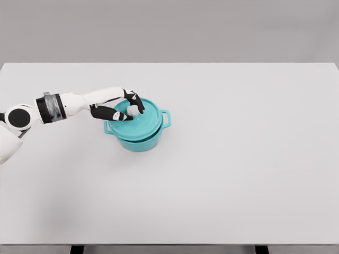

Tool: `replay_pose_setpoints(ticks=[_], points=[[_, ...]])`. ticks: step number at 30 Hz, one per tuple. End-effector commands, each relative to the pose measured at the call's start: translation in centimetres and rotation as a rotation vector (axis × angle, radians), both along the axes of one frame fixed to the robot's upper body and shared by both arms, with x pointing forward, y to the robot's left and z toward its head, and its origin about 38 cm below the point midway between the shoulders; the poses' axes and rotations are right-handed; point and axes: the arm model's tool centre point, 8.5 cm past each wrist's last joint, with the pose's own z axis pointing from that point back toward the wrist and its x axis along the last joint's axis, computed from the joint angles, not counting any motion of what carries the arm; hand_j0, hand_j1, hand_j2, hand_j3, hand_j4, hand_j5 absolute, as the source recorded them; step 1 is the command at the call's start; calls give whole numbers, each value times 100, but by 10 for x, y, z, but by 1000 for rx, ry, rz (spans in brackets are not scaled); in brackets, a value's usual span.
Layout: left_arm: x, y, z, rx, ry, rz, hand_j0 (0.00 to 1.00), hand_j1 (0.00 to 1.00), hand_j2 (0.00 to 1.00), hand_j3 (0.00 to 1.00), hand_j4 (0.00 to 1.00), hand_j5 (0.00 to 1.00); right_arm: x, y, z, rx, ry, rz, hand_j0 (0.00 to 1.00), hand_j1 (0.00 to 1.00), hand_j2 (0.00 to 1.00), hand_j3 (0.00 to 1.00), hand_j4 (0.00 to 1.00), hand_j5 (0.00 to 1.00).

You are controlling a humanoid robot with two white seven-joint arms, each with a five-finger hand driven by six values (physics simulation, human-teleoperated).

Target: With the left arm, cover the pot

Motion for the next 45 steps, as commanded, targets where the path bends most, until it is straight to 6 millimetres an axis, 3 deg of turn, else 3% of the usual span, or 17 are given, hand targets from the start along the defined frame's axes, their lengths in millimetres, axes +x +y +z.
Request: replay_pose_setpoints(ticks=[1, 45], points=[[0, 1, 0, -5, 3, 4, 49, 49, 49, 49, 49, 49, 0, 0, 0, 0, -1, 0, 100, 100, 100, 100, 100, 100], [5, -6, -8, 9, 16, 25, 49, 49, 49, 49, 49, 49, 0, 0, 0, 0, -1, 0, 100, 100, 100, 100, 100, 100]])
